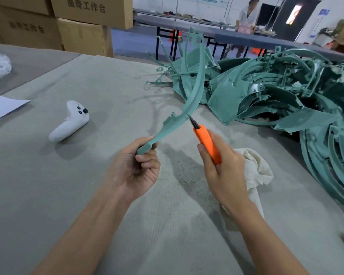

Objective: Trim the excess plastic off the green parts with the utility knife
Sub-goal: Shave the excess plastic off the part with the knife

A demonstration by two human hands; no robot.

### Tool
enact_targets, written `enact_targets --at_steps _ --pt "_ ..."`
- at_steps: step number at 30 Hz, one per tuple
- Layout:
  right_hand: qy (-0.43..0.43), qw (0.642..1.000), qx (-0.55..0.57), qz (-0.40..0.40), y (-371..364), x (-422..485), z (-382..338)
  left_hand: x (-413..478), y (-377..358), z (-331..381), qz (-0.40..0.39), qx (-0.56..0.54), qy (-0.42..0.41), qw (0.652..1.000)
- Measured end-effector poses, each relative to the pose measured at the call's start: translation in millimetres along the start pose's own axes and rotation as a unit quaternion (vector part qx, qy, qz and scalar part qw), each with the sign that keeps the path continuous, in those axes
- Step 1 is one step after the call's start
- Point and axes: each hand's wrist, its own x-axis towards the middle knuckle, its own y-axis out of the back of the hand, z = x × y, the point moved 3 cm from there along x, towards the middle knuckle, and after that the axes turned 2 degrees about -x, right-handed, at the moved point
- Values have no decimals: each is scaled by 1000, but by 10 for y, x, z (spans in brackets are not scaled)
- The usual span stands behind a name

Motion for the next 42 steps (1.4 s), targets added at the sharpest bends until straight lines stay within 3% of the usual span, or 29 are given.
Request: enact_targets --at_steps 19,24,30,35,42 --pt "20 999 -30 18 31 41 -14 -25 -9 20 -6 3 -4 1000" --pt "-37 997 16 61 117 69 90 -35 -13 29 0 12 -7 1000" --pt "-72 996 42 14 86 117 138 -33 -37 -14 -10 63 -9 998" --pt "-125 983 127 33 156 173 242 -32 -34 2 -23 101 -44 994" --pt "-120 989 67 44 148 194 197 -18 -34 -11 -14 143 -76 987"
